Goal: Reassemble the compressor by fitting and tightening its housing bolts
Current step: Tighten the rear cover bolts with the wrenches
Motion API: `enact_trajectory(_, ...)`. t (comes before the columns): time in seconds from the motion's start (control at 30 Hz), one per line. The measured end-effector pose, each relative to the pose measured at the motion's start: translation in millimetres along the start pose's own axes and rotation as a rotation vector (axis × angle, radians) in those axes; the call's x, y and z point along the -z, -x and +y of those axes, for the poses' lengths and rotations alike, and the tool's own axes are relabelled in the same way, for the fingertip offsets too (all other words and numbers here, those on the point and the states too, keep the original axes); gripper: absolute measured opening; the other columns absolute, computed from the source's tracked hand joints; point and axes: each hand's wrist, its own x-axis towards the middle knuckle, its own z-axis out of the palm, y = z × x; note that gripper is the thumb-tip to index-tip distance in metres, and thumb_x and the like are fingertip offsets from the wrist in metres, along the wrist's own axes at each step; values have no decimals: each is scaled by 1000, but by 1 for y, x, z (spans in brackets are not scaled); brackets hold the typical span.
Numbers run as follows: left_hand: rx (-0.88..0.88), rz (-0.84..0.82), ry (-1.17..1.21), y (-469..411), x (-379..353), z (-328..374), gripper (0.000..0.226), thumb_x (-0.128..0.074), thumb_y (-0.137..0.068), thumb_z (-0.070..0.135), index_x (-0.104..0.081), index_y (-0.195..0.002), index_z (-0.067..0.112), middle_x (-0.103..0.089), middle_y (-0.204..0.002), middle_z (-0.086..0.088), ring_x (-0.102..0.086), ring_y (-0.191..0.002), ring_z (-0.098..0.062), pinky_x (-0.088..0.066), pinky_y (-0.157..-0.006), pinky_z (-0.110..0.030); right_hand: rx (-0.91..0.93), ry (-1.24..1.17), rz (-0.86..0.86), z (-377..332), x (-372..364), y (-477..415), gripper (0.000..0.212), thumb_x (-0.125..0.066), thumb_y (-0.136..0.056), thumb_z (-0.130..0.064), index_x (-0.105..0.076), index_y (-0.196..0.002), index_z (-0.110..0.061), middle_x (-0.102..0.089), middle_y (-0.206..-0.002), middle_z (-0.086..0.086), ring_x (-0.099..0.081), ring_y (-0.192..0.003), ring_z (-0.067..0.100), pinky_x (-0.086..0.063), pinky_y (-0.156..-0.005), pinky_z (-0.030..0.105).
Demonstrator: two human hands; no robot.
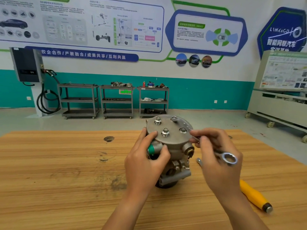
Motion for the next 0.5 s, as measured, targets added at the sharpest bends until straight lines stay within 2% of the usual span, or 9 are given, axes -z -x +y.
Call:
enact_trajectory(0.07,4,6,23,-2,1,-3,42,-63,-69,31,-65,-111,25,-47,-130,7,-37,-114,15,-31,-87,6,-109,-139,0,5,9,-2,13,-52,-85,-14,-61,-86,-23,-71,-88,-11,-69,-78,6,-52,-66,16)
enact_trajectory(0.13,3,14,19,-1,3,-3,42,-63,-69,30,-65,-111,25,-46,-129,9,-34,-114,17,-30,-87,6,-88,-132,-58,1,9,-3,10,-54,-85,-25,-63,-89,-26,-71,-86,-13,-68,-84,3,-51,-70,14)
enact_trajectory(0.2,9,15,-11,2,2,1,45,-63,-69,31,-66,-113,22,-46,-132,7,-40,-115,12,-30,-89,3,48,25,-136,-5,2,1,17,-50,-85,-27,-65,-92,-24,-69,-92,-14,-63,-91,-4,-48,-75,8)
enact_trajectory(0.23,11,6,-25,3,2,3,47,-63,-69,32,-66,-114,20,-48,-134,4,-44,-117,5,-33,-91,-2,131,127,-177,-8,-4,5,21,-50,-85,-25,-67,-94,-18,-67,-98,-9,-60,-96,-4,-45,-80,6)
enact_trajectory(0.3,9,-18,-45,4,2,6,48,-62,-71,30,-66,-116,15,-51,-135,-5,-50,-120,-11,-39,-93,-19,232,307,-269,-16,-17,13,31,-51,-84,-27,-69,-101,-8,-65,-109,2,-58,-102,6,-43,-90,12)
enact_trajectory(0.4,7,-43,-82,1,3,7,42,-60,-78,32,-66,-114,12,-54,-133,-8,-52,-122,-18,-46,-90,-31,269,462,-342,-26,-27,11,38,-47,-86,-32,-67,-108,-9,-66,-110,5,-60,-101,21,-49,-86,30)
enact_trajectory(0.5,11,-49,-77,0,3,9,58,-45,-74,49,-66,-114,14,-57,-131,-7,-45,-125,-9,-47,-94,-34,337,498,-365,-31,-23,-2,34,-45,-88,-27,-67,-106,-9,-68,-102,2,-62,-90,21,-53,-74,32)
